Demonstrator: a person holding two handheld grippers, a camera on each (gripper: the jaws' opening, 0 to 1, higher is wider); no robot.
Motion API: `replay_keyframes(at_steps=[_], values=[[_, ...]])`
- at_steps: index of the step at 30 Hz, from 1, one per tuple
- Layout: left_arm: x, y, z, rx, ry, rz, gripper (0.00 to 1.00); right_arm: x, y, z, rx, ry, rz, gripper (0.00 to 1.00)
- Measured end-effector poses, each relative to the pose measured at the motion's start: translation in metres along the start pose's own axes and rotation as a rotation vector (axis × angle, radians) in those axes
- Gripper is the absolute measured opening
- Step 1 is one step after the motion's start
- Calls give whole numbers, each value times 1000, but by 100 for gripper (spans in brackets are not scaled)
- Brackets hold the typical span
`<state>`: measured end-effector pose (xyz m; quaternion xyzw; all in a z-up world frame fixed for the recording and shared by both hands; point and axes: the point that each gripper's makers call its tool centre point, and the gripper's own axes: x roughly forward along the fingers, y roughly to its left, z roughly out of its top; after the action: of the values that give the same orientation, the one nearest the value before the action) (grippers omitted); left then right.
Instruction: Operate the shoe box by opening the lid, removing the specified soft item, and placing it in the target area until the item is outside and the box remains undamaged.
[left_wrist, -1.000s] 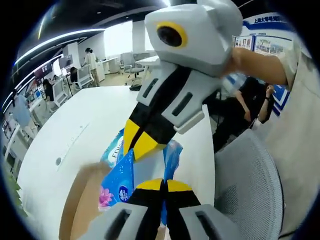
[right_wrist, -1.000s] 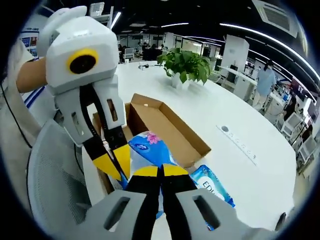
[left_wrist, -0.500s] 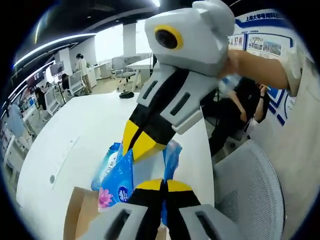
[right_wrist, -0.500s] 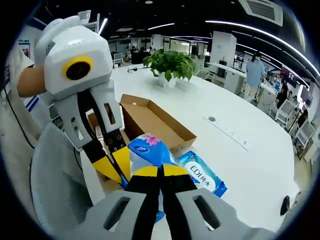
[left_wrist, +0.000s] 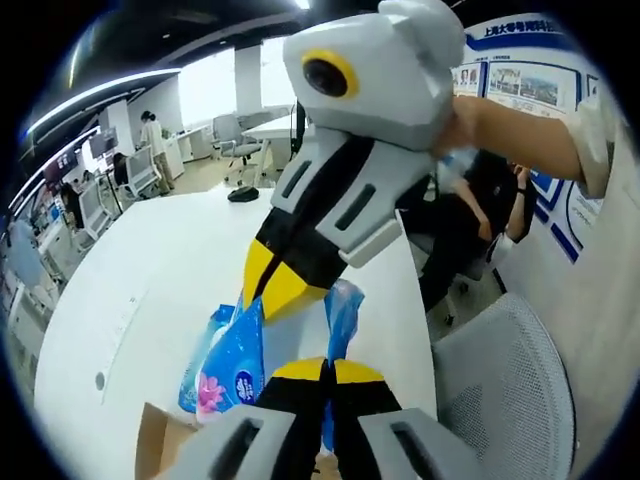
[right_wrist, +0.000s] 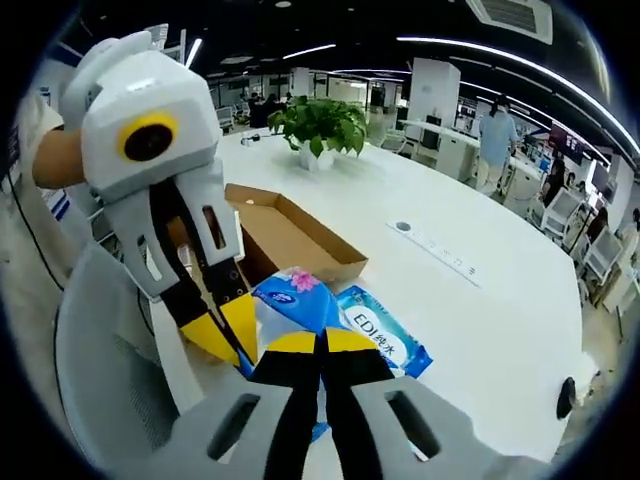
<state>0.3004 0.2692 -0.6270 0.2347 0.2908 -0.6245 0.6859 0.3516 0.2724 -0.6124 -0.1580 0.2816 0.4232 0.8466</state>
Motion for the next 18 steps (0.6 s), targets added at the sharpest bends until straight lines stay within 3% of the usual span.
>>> replay_keyframes(at_steps=[18], values=[[39,19,39,-4,-26,-20,0,-20,-52,-19,22,8,0,0]])
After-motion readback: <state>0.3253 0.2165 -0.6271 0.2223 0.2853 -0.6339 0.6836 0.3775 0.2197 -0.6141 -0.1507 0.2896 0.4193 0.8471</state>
